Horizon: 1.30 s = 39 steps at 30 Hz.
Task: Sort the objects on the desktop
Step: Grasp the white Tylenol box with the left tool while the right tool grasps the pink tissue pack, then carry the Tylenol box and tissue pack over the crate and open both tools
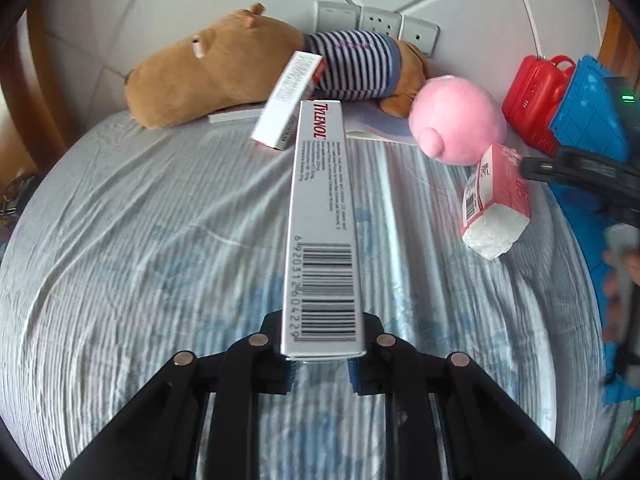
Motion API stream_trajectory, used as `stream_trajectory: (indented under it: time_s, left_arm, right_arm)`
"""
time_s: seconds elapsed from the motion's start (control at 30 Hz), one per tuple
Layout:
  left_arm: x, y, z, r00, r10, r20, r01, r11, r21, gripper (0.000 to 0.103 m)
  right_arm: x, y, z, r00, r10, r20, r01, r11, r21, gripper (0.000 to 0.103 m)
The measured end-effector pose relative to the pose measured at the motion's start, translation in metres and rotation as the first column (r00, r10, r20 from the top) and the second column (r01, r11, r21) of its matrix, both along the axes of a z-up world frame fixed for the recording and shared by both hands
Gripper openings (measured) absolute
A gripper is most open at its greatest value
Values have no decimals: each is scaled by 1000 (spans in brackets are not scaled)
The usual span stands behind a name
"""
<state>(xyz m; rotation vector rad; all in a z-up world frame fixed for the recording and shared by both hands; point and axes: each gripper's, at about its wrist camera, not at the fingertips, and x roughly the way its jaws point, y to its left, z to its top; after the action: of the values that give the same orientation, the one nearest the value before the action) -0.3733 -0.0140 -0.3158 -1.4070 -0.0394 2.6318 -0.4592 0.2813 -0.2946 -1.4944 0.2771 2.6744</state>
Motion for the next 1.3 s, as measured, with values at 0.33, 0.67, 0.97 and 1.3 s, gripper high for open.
stream_trajectory:
  time_s: [0.33, 0.67, 0.97, 1.3]
  left_arm:
    - [13, -37, 21, 999, 28, -45, -28, 1000, 2, 19]
    - [28, -25, 59, 996, -4, -91, 4, 1000, 4, 19]
    - [65, 13, 138, 983, -53, -175, 55, 998, 7, 19]
    - [112, 96, 228, 959, -109, -262, 124, 991, 40, 19]
  right_arm:
    - [-40, -16, -49, 995, -24, 94, 12, 991, 130, 73]
    - [3, -24, -23, 996, 80, 32, -85, 981, 172, 61]
    - [81, -10, 89, 983, 171, -73, -159, 976, 152, 61]
    - [201, 61, 232, 942, 231, -245, -193, 967, 167, 61]
